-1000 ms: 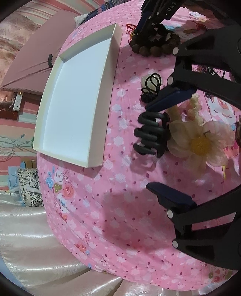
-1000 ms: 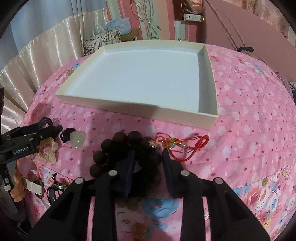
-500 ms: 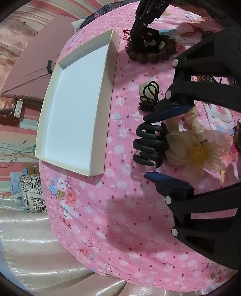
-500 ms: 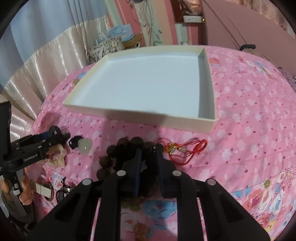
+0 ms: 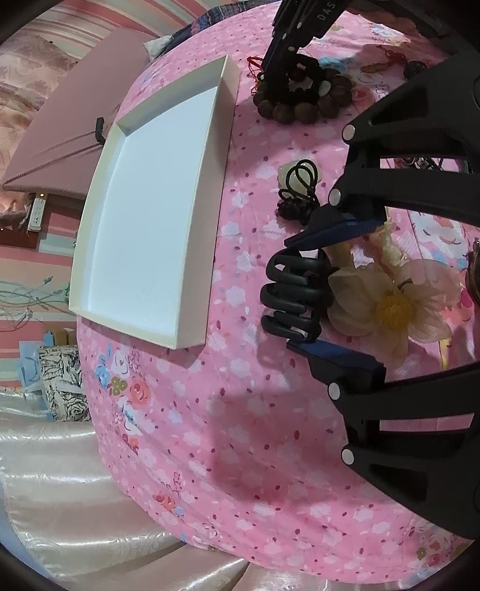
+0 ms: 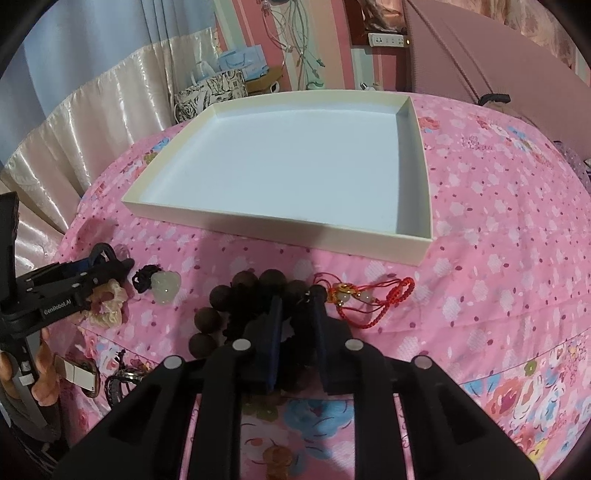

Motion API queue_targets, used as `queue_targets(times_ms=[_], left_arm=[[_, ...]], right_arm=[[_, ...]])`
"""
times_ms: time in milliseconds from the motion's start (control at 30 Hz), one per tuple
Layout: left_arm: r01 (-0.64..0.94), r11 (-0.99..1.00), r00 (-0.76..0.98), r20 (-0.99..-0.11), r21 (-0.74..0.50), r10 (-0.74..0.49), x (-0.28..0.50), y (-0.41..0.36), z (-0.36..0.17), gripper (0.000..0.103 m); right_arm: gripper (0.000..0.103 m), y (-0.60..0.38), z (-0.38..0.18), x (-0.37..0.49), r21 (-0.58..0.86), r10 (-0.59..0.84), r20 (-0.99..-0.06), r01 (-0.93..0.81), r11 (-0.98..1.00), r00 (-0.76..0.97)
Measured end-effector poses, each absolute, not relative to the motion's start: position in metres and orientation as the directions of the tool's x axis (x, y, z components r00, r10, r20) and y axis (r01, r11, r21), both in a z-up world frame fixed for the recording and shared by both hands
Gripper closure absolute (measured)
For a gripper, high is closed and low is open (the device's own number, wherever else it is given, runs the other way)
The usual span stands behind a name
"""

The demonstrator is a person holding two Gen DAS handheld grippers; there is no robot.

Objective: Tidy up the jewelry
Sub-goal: 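Carry both items into the white tray while both grippers open to release them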

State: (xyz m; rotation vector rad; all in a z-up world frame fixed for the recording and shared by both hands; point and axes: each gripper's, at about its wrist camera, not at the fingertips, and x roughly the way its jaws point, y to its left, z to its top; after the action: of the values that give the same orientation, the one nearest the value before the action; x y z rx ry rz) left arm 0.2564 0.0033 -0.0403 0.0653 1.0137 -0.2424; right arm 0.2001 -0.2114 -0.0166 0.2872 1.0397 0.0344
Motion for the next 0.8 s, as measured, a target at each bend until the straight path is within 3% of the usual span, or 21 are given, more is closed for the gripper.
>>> queue_targets(times_ms=[133, 500, 800], left_arm=[[0.221, 0.973, 0.508, -0.843, -0.069, -0.175, 0.256, 0.007, -0.038, 0.055], [0.21, 0.968, 0.52, -0.823, -0.136, -0.228, 0.262, 0.013, -0.012, 0.055], [0.252, 0.962, 0.635, -0.731, -0.107, -0.248, 0.291, -0.02, 0.035, 0.055]], right_arm=[[0.092, -0.215, -0.01, 0.197, 0.261, 0.16, -0.819, 0.109, 0.959, 0.552], [0.095, -0.218, 0.029, 0.203, 0.282, 0.151, -0.742, 0.099, 0.954, 0.654], [0.095, -0.242, 0.07, 0.23, 0.281, 0.096, -0.687, 0.142, 0.949, 0.721]])
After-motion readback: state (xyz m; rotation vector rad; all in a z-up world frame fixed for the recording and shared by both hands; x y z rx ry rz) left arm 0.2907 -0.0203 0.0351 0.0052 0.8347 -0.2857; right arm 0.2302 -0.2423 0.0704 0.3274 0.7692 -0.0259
